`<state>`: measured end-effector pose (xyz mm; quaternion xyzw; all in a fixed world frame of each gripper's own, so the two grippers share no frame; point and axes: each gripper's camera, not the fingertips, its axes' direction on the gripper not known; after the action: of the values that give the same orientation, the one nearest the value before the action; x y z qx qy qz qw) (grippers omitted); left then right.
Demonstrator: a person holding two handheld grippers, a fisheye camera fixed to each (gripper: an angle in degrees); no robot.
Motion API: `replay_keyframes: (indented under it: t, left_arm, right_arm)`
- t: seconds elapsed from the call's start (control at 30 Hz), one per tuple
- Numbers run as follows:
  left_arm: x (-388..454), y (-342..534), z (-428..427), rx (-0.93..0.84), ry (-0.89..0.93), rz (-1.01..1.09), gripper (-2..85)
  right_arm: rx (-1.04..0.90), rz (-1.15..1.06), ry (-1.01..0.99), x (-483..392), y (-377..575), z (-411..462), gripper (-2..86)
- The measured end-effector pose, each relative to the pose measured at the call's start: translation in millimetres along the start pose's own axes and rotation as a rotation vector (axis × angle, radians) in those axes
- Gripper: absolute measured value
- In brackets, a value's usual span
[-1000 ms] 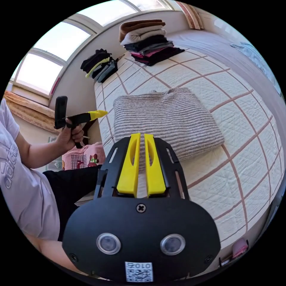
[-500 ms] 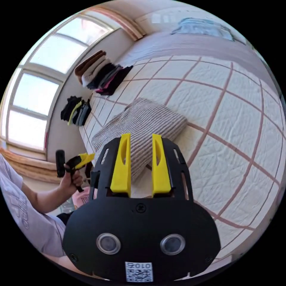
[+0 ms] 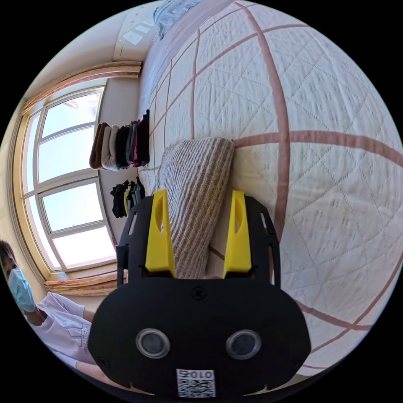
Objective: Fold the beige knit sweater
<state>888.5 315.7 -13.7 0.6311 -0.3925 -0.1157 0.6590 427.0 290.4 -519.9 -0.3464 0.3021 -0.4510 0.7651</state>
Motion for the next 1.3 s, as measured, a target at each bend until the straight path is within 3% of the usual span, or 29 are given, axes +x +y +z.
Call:
replay_keyframes:
  t: [0.23, 0.4, 0.47, 0.63, 0.8, 0.9, 1.07, 1.3]
  left_arm:
    - [31, -8, 0, -0.026, -0.069, 0.091, 24.1]
    - [39, -18, -10, -0.109, -0.103, 0.077, 19.1]
    - [40, -21, -22, -0.140, -0.128, 0.108, 16.9]
    - [79, -45, -71, -0.331, -0.319, 0.439, 12.3]
    - [58, -59, -62, -0.512, -0.344, 0.499, 13.1]
    - [40, -37, -63, -0.427, -0.230, 0.460, 13.8]
    - [21, 5, -81, -0.096, -0.097, 0.386, 14.5]
    - [-10, 27, -46, -0.176, -0.077, 0.354, 13.4]
  right_arm:
    - [-0.026, 0.058, 0.096, -18, -15, -36, 9.3]
    - [-0.011, 0.001, 0.030, -50, 7, -76, 7.8]
    - [0.013, 0.024, -0.011, -57, 37, -96, 7.7]
    - [0.091, 0.068, -0.064, -64, 127, -117, 7.7]
    - [0.192, 0.233, -0.089, -13, 194, -104, 7.8]
    - [0.219, 0.293, -0.204, 19, 200, -106, 7.8]
    - [0.109, 0.203, -0.133, 8, 175, -124, 8.2]
    - [0.109, 0.232, -0.221, 20, 167, -127, 7.5]
